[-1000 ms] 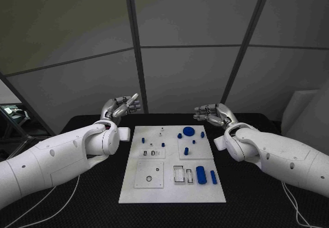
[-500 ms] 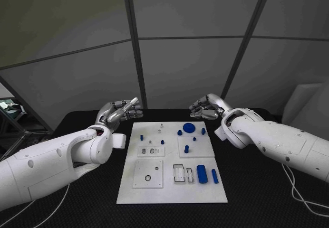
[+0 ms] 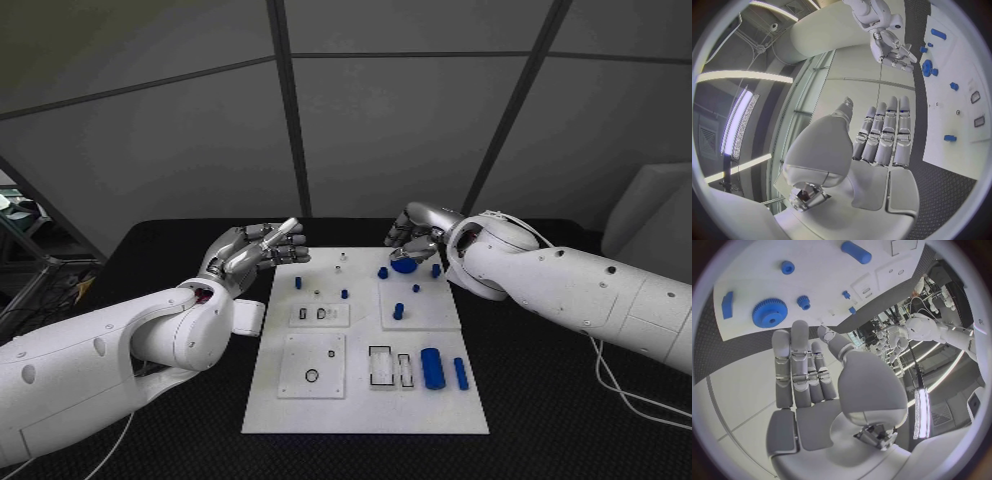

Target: Assemble the parts on the task board

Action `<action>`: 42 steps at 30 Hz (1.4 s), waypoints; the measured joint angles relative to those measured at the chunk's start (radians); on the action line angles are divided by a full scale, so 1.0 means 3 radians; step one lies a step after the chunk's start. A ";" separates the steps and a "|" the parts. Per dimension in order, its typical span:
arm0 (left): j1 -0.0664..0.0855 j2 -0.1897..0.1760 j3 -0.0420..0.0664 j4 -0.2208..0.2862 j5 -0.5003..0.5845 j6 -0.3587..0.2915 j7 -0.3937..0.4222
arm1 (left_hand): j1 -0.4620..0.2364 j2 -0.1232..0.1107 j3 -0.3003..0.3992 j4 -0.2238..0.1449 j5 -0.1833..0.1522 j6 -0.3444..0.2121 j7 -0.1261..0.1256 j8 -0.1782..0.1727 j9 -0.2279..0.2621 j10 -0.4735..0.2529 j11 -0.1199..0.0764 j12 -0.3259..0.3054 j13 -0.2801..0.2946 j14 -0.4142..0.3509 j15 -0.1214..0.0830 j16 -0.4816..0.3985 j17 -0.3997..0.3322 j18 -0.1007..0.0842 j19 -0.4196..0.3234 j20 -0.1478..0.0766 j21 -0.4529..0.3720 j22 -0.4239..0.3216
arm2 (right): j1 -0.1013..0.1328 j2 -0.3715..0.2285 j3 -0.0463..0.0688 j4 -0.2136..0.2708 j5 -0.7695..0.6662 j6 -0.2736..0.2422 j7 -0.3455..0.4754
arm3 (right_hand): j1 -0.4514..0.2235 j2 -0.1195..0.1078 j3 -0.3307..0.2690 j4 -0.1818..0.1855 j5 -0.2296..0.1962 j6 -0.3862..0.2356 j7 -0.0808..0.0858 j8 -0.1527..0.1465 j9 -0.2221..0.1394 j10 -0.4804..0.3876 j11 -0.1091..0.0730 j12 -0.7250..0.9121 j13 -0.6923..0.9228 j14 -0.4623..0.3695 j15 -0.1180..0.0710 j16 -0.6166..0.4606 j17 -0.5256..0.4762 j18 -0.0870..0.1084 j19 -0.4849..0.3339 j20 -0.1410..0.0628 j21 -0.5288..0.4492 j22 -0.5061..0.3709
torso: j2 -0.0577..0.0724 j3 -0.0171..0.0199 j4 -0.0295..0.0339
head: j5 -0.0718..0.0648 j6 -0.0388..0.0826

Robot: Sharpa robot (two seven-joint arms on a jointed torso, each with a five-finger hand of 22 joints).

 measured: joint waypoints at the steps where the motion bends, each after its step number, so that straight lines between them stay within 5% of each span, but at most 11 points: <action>1: 0.0000 0.0000 0.0000 0.0008 -0.0001 0.0005 -0.0002 | 0.0000 0.0000 0.0000 0.0000 0.0000 0.0000 0.0000 0.0000 0.0000 0.0000 0.0000 -0.0008 0.0000 0.0000 0.0000 0.0000 0.0000 0.0000 0.0000 0.0000 0.0000 -0.0001 | 0.0001 0.0006 0.0000 0.0002 -0.0039 0.0021 -0.0017 | 0.0000 0.0000 0.0004 0.0004 0.0000 0.0000 0.0000 0.0000 0.0000 -0.0012 -0.0003 0.0000 0.0002 0.0000 0.0000 0.0176 0.0148 -0.0048 0.0089 0.0005 0.0121 0.0178 | 0.0011 -0.0001 0.0001 | 0.0000 0.0001; 10: 0.0000 0.0009 0.0001 0.0027 -0.0005 0.0041 -0.0013 | -0.0010 0.0010 -0.0009 -0.0009 0.0000 0.0012 -0.0012 -0.0015 -0.0008 0.0000 0.0000 -0.0026 0.0000 0.0000 0.0000 -0.0038 0.0000 0.0000 0.0024 0.0000 0.0000 -0.0009 | 0.0008 0.0051 -0.0001 0.0023 -0.0267 0.0173 -0.0130 | -0.0013 0.0013 0.0050 0.0003 0.0025 -0.0035 0.0035 0.0000 0.0000 -0.0103 0.0017 0.0000 0.0005 0.0000 0.0000 0.1041 0.0942 -0.0106 0.0402 0.0022 0.0572 0.0881 | 0.0064 -0.0002 0.0017 | -0.0010 0.0022; 11: 0.0000 0.0009 0.0001 0.0030 -0.0005 0.0044 -0.0014 | -0.0011 0.0011 -0.0009 -0.0009 0.0000 0.0012 -0.0012 -0.0015 -0.0008 0.0000 0.0000 -0.0026 0.0000 0.0000 0.0000 -0.0038 0.0000 0.0000 0.0024 0.0000 0.0000 -0.0009 | 0.0008 0.0056 -0.0001 0.0023 -0.0284 0.0191 -0.0140 | -0.0013 0.0013 0.0050 0.0003 -0.0017 -0.0043 0.0042 0.0000 0.0000 -0.0132 0.0024 0.0000 0.0005 0.0007 0.0007 0.1123 0.1017 -0.0153 0.0433 0.0029 0.0612 0.0946 | 0.0067 -0.0002 0.0019 | -0.0010 0.0025; 17: 0.0001 0.0016 0.0001 0.0043 -0.0007 0.0057 -0.0024 | -0.0059 -0.0004 -0.0057 0.0000 0.0000 0.0012 -0.0012 -0.0052 -0.0019 0.0011 0.0011 -0.0058 0.0000 0.0000 0.0000 -0.0064 0.0000 0.0001 0.0024 0.0000 0.0000 -0.0015 | 0.0009 0.0096 -0.0001 0.0003 -0.0374 0.0289 -0.0193 | -0.0013 0.0013 0.0020 0.0020 -0.0071 -0.0077 0.0055 0.0000 0.0001 -0.0177 0.0047 0.0000 0.0010 0.0005 0.0020 0.1456 0.1325 -0.0152 0.0523 0.0062 0.0760 0.1195 | 0.0076 -0.0003 0.0033 | 0.0000 0.0034; 22: 0.0002 0.0014 0.0002 0.0050 -0.0008 0.0063 -0.0029 | -0.0058 -0.0005 -0.0061 -0.0003 0.0000 0.0012 -0.0012 -0.0052 -0.0019 0.0011 0.0011 -0.0074 0.0000 -0.0001 0.0001 -0.0064 0.0000 0.0000 0.0024 0.0000 0.0000 -0.0015 | 0.0010 0.0130 0.0000 -0.0020 -0.0434 0.0340 -0.0224 | -0.0013 0.0013 0.0017 0.0017 -0.0071 -0.0077 0.0055 0.0000 0.0000 -0.0177 0.0047 0.0000 0.0014 0.0000 0.0025 0.1557 0.1415 -0.0205 0.0550 0.0065 0.0800 0.1270 | 0.0088 -0.0004 0.0041 | 0.0005 0.0036; 42: 0.0002 0.0015 0.0002 0.0078 -0.0011 0.0086 -0.0042 | -0.0058 -0.0005 -0.0061 -0.0003 0.0000 0.0012 -0.0012 -0.0052 -0.0021 0.0011 0.0011 -0.0074 0.0001 -0.0002 0.0002 -0.0064 -0.0001 0.0001 0.0023 0.0000 0.0000 -0.0018 | 0.0010 0.0227 -0.0002 -0.0171 -0.0515 0.0491 -0.0254 | -0.0017 0.0080 0.0019 0.0036 -0.0052 -0.0088 0.0044 0.0000 0.0001 -0.0134 0.0029 0.0000 0.0022 0.0012 0.0036 0.1736 0.1560 -0.0204 0.0621 0.0065 0.0898 0.1448 | 0.0113 0.0007 0.0035 | 0.0000 0.0014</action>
